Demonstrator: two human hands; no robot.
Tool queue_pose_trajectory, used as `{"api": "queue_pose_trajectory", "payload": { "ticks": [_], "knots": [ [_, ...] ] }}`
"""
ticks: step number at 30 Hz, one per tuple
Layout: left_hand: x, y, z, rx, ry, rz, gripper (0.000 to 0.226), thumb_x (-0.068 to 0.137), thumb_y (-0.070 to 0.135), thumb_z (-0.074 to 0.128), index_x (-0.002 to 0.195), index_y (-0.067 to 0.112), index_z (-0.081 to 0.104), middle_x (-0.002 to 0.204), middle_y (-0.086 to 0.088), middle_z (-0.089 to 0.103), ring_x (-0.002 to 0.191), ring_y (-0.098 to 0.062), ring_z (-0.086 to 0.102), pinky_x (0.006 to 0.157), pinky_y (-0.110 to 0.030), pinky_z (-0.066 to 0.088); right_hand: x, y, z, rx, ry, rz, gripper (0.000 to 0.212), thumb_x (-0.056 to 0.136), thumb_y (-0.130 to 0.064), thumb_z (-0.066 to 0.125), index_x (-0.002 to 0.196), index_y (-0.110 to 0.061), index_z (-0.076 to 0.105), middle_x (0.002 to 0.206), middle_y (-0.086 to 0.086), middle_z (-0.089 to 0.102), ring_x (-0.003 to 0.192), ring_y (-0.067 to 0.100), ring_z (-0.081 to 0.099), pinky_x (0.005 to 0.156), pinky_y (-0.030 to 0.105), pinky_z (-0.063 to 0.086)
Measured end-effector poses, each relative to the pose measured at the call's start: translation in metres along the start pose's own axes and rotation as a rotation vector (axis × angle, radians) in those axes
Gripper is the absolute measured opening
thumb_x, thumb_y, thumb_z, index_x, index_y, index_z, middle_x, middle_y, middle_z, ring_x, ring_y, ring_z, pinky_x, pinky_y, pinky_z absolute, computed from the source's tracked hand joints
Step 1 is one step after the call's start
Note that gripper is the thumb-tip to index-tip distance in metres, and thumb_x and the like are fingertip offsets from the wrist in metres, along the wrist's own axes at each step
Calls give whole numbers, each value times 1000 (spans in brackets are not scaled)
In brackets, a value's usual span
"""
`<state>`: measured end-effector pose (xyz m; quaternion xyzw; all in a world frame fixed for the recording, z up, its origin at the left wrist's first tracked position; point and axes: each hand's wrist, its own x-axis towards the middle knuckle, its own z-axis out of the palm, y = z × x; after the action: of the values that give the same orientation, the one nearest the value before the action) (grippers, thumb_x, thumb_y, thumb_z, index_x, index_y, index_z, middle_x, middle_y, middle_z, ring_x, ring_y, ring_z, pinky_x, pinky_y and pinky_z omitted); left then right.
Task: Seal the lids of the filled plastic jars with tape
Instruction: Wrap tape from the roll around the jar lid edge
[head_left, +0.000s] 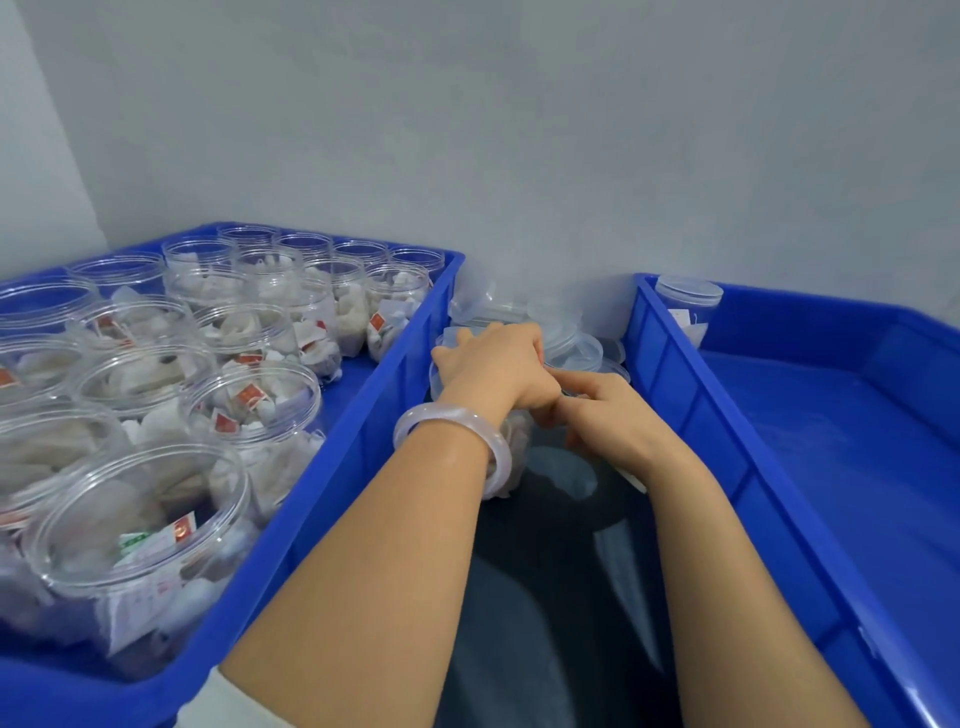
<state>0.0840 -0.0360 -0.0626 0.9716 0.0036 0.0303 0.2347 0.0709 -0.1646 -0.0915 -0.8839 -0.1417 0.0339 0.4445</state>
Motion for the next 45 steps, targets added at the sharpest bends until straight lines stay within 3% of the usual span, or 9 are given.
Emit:
{"api": "queue_pose_trajectory", "payload": {
  "ticks": [3,9,15,20,27,32,35,40,45],
  "knots": [
    [1,3,3,-18,49,-27,22,71,20,58,90,30,54,102,3,55,114,-29,40,99,-50,30,-5,-3,4,-103,43,-11,31,85,-21,45,76,-41,66,70,-16,65,74,4,56,61,19,38],
    [5,7,7,13,83,-34,21,71,23,58,92,28,55,103,0,55,112,-30,41,98,-53,31,-26,-3,32,-239,288,-10,18,88,-25,41,72,-27,49,73,3,59,70,22,54,55,30,37],
    [7,10,5,47,24,-54,38,65,22,66,100,26,55,109,-2,53,116,-32,39,98,-55,31,-39,-12,42,-248,374,35,32,89,-21,41,116,-16,57,83,14,63,84,34,58,70,41,46],
    [9,13,7,52,29,-92,41,61,20,70,100,24,56,109,-4,52,114,-31,39,93,-53,32,-48,-16,45,-248,367,144,55,93,-25,40,147,-17,32,108,18,63,99,32,57,79,40,48],
    [11,17,11,80,56,-130,39,63,23,67,100,21,55,106,-6,49,112,-33,38,78,-47,28,-48,-16,42,-265,321,199,39,94,-23,40,128,-5,47,89,14,62,80,28,56,61,33,40],
    [12,19,13,89,91,-155,35,65,26,66,98,20,54,108,-6,50,112,-32,39,77,-46,27,-49,-12,42,-284,340,189,39,96,-28,40,133,-17,45,89,12,64,79,26,59,63,33,41],
    [11,21,14,107,120,-171,34,67,28,66,95,20,48,112,-7,49,110,-32,40,74,-45,25,-51,-9,37,-317,361,153,17,95,-25,41,110,-21,45,70,5,54,64,21,47,59,35,36],
    [12,23,15,111,108,-173,35,66,28,64,96,20,48,114,-7,50,110,-32,40,75,-45,27,-56,-16,32,-359,325,84,46,97,-26,41,141,-12,40,79,6,62,75,22,54,60,31,39],
    [23,19,11,93,124,-204,45,67,28,67,110,20,55,122,-6,50,115,-33,40,85,-46,31,-90,-25,51,-210,314,-115,33,83,-44,44,102,-23,60,65,0,59,57,12,48,61,36,41]
  ]
}}
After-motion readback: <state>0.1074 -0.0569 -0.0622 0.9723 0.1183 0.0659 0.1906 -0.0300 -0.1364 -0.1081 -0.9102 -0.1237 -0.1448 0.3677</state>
